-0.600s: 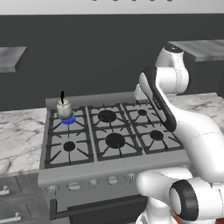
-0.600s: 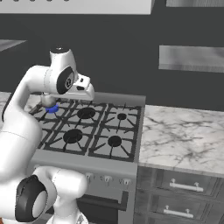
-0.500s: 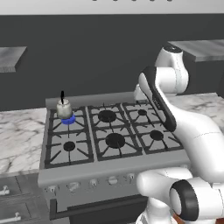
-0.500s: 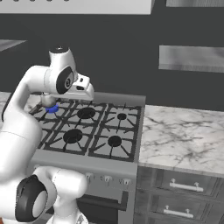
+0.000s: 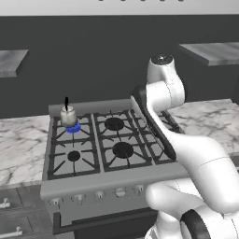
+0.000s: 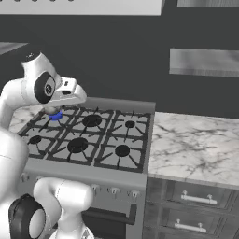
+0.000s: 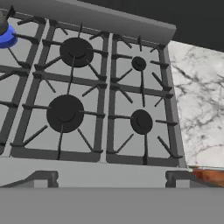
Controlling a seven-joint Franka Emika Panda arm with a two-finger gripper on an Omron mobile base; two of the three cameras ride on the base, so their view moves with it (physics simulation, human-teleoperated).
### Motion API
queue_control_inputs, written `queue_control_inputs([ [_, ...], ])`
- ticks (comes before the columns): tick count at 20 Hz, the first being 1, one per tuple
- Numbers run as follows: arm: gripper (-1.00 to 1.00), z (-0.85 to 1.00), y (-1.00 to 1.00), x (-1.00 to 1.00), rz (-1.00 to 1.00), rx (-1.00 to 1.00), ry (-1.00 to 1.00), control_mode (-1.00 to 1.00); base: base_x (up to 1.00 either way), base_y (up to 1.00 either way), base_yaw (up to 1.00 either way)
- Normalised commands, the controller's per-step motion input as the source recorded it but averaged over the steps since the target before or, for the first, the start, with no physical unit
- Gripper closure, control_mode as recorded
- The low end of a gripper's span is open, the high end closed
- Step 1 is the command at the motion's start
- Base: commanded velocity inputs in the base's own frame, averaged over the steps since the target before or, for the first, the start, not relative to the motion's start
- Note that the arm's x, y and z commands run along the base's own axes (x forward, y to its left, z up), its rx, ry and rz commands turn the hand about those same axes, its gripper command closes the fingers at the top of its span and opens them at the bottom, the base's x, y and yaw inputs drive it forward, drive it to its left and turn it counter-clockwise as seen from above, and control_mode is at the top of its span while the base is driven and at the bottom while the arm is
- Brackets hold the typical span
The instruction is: The kettle is done boiling. Turn off the stove, then wait for 300 timesteps before moving the kettle to the dining table.
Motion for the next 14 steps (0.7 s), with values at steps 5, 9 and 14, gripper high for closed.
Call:
queue_control_inputs([
  [5,-1.00,0.00,0.35,-0.18,0.00,-0.18,-0.09,-1.00,0.00,0.00,0.00],
  [9,-1.00,0.00,0.33,-0.09,0.00,-0.09,-0.03,-1.00,0.00,0.00,0.00],
  [14,-1.00,0.00,0.34,-0.03,0.01,-0.02,-0.01,-1.00,0.00,0.00,0.00],
])
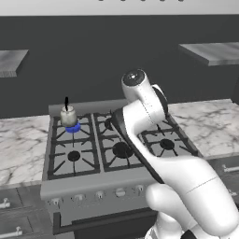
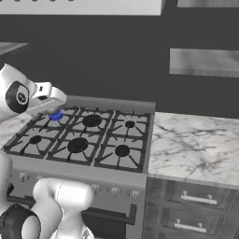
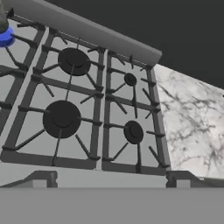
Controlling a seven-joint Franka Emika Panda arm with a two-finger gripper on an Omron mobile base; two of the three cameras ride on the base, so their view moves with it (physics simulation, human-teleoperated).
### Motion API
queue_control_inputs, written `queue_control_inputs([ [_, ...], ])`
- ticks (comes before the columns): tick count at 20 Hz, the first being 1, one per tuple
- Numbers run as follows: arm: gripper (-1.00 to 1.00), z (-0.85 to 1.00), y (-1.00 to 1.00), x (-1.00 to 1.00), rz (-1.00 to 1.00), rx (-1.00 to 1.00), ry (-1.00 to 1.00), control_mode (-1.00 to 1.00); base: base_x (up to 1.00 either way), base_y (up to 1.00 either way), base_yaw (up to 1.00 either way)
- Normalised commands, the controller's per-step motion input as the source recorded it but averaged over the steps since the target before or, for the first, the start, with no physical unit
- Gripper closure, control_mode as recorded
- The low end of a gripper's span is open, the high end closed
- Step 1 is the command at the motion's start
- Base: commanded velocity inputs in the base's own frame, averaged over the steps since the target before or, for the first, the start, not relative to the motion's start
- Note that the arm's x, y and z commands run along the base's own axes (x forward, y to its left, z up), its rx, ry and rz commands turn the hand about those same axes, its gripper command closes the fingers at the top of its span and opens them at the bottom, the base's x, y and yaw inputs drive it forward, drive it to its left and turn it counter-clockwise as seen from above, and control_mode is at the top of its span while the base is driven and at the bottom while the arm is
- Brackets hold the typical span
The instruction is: The kettle is done boiling. Turn off the stove, then wait for 300 timesteps before moving the kettle to the dining table.
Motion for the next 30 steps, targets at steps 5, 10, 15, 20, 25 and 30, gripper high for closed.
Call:
queue_control_inputs([
  [5,-1.00,0.00,0.34,0.00,0.05,0.00,0.00,-1.00,0.00,0.00,0.00],
  [10,-1.00,-0.03,0.44,-0.03,0.06,-0.03,0.00,-1.00,0.00,0.00,0.00],
  [15,-1.00,-0.04,0.47,-0.04,0.06,-0.06,0.00,-1.00,0.00,0.00,0.00],
  [20,-1.00,0.00,0.46,-0.04,0.05,-0.08,0.05,-1.00,0.00,0.00,0.00],
  [25,-1.00,0.00,0.51,-0.17,0.05,-0.14,0.01,-1.00,0.00,0.00,0.00],
  [30,-1.00,-0.04,0.52,-0.36,0.04,-0.13,0.00,-1.00,0.00,0.00,0.00],
])
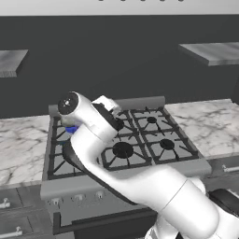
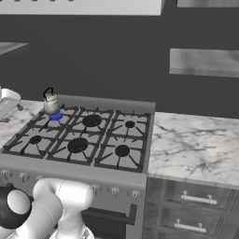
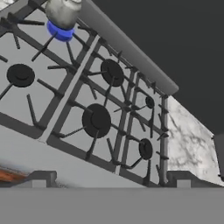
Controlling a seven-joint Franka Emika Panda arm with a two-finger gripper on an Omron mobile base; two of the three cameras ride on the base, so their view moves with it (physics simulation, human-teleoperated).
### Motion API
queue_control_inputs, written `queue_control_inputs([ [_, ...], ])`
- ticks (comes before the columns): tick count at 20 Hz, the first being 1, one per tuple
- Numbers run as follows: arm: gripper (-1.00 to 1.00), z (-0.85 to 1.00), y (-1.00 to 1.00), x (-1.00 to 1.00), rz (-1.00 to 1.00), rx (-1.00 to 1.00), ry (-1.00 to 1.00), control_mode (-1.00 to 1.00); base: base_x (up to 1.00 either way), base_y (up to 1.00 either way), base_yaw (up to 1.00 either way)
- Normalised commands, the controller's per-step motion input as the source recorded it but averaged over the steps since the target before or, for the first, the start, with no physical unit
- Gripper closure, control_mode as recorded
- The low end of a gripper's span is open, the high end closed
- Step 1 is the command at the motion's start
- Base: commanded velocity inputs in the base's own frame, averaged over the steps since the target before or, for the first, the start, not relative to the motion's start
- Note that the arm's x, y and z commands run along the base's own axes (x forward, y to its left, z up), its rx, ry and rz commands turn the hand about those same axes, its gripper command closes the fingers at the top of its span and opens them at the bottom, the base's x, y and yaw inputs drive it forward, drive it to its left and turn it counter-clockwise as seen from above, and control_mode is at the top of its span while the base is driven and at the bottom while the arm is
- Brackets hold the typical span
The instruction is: The kettle is done boiling. Turn off the stove, then wait for 300 timesteps before moving the kettle to the dining table.
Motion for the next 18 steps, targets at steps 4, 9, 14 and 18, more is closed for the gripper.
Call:
queue_control_inputs([
  [4,-1.00,-0.10,0.50,-0.48,0.02,-0.13,0.00,-1.00,0.00,0.00,0.00],
  [9,-1.00,-0.20,0.32,-0.49,0.01,-0.12,0.00,-1.00,0.00,0.00,0.00],
  [14,-1.00,-0.17,0.11,-0.48,0.06,-0.16,-0.02,-1.00,0.00,0.00,0.00],
  [18,-1.00,-0.08,0.06,-0.39,0.08,-0.15,0.00,-1.00,0.00,0.00,0.00],
])
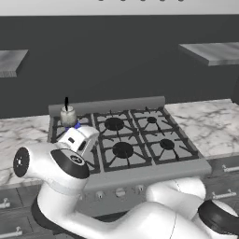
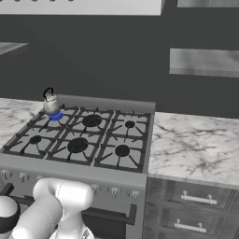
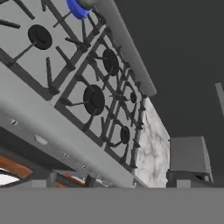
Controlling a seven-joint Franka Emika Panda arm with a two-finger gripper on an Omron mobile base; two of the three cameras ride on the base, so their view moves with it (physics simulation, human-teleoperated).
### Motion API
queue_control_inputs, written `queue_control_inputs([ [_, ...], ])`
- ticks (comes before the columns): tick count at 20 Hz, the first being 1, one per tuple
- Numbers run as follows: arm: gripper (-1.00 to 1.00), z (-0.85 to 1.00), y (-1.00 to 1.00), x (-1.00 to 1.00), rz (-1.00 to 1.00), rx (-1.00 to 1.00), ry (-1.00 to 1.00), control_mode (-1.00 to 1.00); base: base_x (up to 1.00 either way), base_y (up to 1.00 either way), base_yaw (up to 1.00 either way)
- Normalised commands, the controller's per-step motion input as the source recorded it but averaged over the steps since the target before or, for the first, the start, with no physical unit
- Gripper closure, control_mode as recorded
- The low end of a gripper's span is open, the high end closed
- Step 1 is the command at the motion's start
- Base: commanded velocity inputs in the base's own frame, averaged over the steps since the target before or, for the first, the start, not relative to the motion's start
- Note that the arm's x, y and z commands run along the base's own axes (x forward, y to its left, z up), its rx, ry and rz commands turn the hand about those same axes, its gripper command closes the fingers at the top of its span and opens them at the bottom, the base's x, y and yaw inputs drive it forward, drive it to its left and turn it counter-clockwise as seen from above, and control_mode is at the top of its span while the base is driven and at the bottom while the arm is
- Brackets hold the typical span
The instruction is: The kettle is done boiling. Turn off the stove, then wait for 300 timesteps before moving the kettle to the dining table.
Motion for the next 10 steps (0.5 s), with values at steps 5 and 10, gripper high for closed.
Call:
queue_control_inputs([
  [5,-1.00,-0.15,0.00,-0.31,0.13,-0.12,0.00,-1.00,0.00,0.00,0.00],
  [10,-1.00,-0.12,0.00,-0.26,0.15,-0.13,0.00,-1.00,0.00,0.00,0.00],
])
